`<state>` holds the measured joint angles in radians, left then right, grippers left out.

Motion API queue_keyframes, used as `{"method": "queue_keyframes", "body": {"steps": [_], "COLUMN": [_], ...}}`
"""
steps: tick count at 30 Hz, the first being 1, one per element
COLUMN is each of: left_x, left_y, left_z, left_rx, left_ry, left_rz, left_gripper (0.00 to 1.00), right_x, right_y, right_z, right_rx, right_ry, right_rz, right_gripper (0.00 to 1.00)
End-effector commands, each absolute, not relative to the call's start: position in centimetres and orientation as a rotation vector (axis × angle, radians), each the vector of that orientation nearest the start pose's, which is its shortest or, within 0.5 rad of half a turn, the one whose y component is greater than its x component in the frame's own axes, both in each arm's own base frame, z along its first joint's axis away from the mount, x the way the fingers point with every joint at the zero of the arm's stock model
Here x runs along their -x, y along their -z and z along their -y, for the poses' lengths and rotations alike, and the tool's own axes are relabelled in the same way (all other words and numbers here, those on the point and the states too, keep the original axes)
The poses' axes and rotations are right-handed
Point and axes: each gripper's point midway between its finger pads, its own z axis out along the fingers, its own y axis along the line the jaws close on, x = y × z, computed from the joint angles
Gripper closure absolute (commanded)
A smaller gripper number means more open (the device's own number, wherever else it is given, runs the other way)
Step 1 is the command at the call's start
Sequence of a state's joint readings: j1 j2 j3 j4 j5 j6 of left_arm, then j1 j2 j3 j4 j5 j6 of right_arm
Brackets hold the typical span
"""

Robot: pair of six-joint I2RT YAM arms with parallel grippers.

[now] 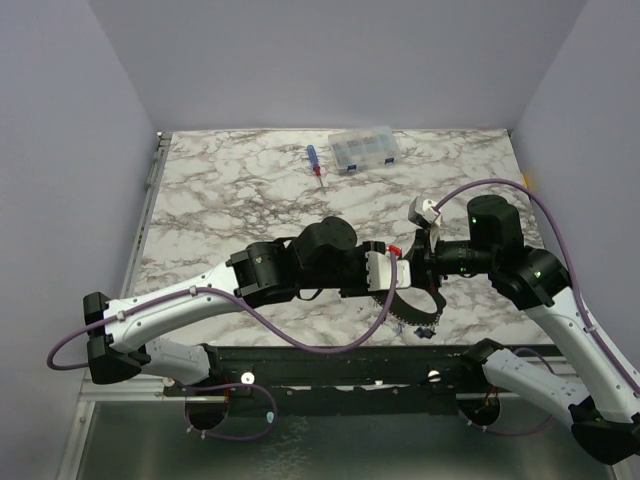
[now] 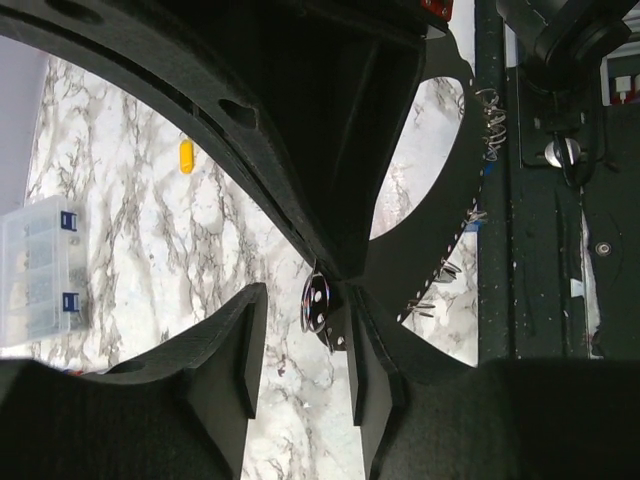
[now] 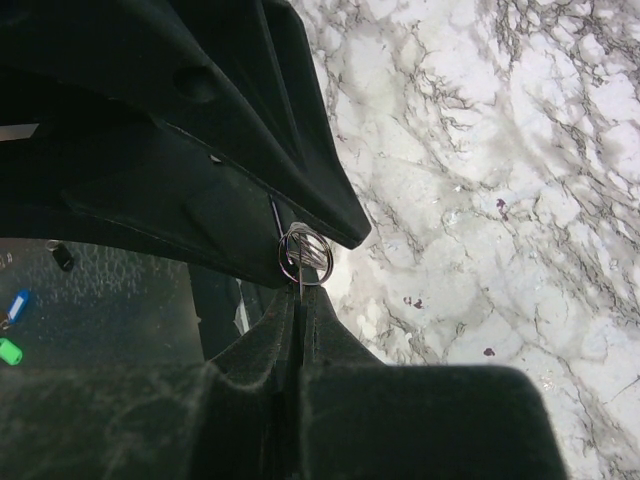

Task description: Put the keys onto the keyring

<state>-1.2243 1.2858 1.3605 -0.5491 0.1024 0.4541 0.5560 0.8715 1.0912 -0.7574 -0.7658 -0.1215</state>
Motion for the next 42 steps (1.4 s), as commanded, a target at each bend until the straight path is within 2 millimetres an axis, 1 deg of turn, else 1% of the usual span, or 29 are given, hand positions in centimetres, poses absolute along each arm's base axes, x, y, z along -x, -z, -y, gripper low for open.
{"method": "queue_keyframes", "body": {"steps": [1,5,8,9,13,18,30,42], "left_x": [-13.6,-13.8,-13.8,-13.8,-13.7,-13.8,-13.9,-13.5], "left_y": [-30.3,-30.3,-30.5,-30.6,-31.4,-31.9,-33.8,-34.7], "left_z": [37.2,37.1,37.1,37.1,37.1,36.7,35.4,34.3], "left_rx": [-1.584,-1.576,-1.571,-1.568,-1.553,-1.535,-1.467,-1.41], "left_ry": [0.566,0.556,0.554,0.556,0.569,0.559,0.554,0.583], "left_rz": [-1.332,-1.34,-1.339,-1.338,-1.329,-1.325,-1.311,-1.281], "left_gripper": [0.61,0.73,0.8,0.82,0.85,0.87,0.87,0.88], "right_x": [-13.3,-13.3,-13.3,-13.3,-13.4,-13.4,-13.5,-13.0], "right_y": [-29.7,-29.7,-29.6,-29.5,-29.3,-29.3,-29.3,-29.7], "right_z": [-22.0,-22.0,-22.0,-22.0,-22.0,-21.9,-22.0,-22.0], "right_rx": [1.112,1.111,1.109,1.109,1.107,1.106,1.104,1.125], "right_ry": [-1.06,-1.054,-1.051,-1.051,-1.051,-1.05,-1.05,-1.069], "right_rz": [-1.775,-1.775,-1.778,-1.779,-1.787,-1.79,-1.797,-1.765], "right_gripper": [0.99,0.99,0.99,0.99,0.99,0.99,0.99,0.99]}}
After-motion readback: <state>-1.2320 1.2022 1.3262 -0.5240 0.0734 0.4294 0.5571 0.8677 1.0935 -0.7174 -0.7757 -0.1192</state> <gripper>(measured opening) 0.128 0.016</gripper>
